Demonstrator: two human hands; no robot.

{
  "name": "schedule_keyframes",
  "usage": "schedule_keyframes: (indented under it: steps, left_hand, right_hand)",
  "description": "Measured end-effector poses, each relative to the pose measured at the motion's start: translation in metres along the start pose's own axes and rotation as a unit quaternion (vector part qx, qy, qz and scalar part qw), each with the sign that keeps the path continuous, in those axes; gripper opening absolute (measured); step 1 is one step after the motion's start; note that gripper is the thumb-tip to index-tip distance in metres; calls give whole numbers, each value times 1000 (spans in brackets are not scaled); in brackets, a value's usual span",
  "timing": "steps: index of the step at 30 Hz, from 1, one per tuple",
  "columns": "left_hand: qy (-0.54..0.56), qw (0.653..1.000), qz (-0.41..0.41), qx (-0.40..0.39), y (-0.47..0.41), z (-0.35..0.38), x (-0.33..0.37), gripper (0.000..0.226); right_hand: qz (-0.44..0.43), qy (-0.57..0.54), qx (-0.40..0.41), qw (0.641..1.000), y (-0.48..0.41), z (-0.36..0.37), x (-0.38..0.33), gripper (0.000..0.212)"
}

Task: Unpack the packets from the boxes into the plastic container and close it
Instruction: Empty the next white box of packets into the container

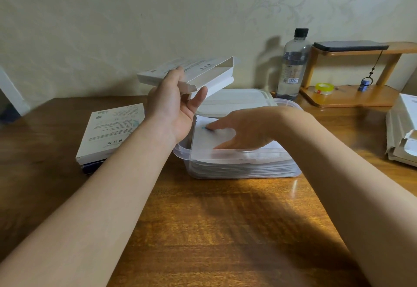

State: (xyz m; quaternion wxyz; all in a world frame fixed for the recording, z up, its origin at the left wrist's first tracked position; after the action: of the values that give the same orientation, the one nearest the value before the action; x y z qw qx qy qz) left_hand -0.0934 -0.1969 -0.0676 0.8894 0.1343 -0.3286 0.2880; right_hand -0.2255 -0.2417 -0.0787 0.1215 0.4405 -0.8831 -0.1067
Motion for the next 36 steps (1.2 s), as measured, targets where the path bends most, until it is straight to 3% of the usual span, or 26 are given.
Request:
schedule_keyframes:
  steps: [13, 21, 24, 26, 29, 36]
  left_hand:
    - [12, 1000, -27, -1, -2, 0, -1, 12]
    - [-53, 997, -47, 9, -9, -7, -4, 25]
    - [-65, 996, -61, -3, -4, -2, -4, 21]
    - [-72, 995, -71, -16, 3, 4, -4, 17]
    - [-82, 992, -85, -38, 11, 15, -5, 15]
    - [-146, 963, -169, -148, 69, 85, -54, 18]
  right_hand:
    - [-22, -21, 2, 1000, -4, 4, 2, 75]
    - [-21, -22, 10, 1000, -2, 3, 2, 76]
    - [19, -113, 58, 992, 21, -16, 23, 80]
    - [69, -191, 164, 965, 50, -36, 55, 66]
    - [124, -318, 296, 892, 96, -45, 102, 36]
    - [147, -632, 310, 695, 169, -11, 149, 44]
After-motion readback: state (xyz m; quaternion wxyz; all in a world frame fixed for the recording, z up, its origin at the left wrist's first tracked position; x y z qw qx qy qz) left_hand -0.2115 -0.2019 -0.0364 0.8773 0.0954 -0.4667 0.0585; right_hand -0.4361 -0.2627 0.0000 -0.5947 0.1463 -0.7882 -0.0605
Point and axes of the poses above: each hand's wrist, its own y-axis away from the middle knuckle, its own z-axis out of the palm, x = y × z, the point moved 5 cm from there along -y, towards the middle knuckle, and after that the axes turned 10 degrees about y, right-handed, at the moved point
